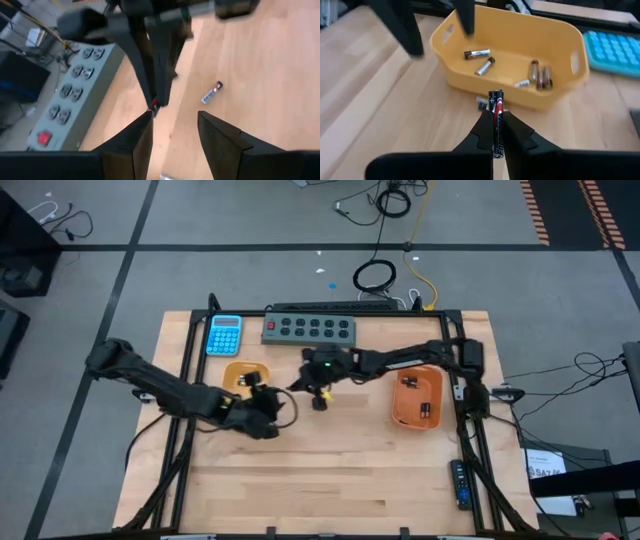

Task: Sort batteries
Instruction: Put the white battery into the yellow bin

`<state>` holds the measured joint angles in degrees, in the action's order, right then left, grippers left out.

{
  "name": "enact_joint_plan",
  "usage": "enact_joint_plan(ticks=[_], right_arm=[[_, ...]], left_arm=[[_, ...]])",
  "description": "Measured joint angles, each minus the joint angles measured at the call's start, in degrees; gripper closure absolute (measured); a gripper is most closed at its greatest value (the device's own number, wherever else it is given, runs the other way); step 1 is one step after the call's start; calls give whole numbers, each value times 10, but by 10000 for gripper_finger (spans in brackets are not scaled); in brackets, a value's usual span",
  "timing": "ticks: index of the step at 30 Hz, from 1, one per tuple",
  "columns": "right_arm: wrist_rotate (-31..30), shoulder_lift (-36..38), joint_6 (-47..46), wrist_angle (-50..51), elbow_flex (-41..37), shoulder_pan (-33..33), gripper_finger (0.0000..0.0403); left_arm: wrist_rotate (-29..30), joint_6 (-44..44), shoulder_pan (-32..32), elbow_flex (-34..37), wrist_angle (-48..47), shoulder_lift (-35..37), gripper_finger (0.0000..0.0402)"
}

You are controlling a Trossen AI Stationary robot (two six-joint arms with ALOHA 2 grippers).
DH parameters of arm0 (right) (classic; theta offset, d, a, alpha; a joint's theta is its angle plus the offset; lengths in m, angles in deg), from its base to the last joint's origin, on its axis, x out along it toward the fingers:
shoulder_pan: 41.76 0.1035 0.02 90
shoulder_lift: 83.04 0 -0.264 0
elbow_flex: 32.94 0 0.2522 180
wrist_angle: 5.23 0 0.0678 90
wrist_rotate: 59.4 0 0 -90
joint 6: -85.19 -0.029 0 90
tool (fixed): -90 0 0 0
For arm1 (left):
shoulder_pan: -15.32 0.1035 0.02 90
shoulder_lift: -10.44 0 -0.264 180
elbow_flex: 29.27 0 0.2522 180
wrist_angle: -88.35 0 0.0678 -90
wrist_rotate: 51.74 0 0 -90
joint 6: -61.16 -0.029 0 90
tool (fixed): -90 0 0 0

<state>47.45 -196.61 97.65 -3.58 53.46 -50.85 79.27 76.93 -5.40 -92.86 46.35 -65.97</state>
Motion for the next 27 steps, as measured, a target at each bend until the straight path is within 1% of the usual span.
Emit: enact_joint_plan(ticks=[2,5,10,12,14,19,21,22,27], right_arm=[[0,-30,23,30,54,2,399],[5,-72,41,35,127,3,399],[43,-142,34,40,223,-6,399],[42,-168,34,41,258,-7,399],[43,-189,33,43,285,-6,399],[41,-241,26,34,349,-6,395],[44,-259,39,54,375,-6,376],[45,-266,46,64,386,-6,361],[38,-289,46,113,427,-6,254]], left_arm=[[17,39,-16,0,-30,34,237],[41,96,-39,0,-82,84,237],[47,197,-73,0,-155,149,237],[48,224,-88,3,-172,163,237],[48,234,-101,6,-175,170,237],[50,257,-117,7,-189,168,237],[53,260,-118,8,-195,167,237],[57,264,-117,8,-194,167,237],[60,280,-117,8,-206,165,237]])
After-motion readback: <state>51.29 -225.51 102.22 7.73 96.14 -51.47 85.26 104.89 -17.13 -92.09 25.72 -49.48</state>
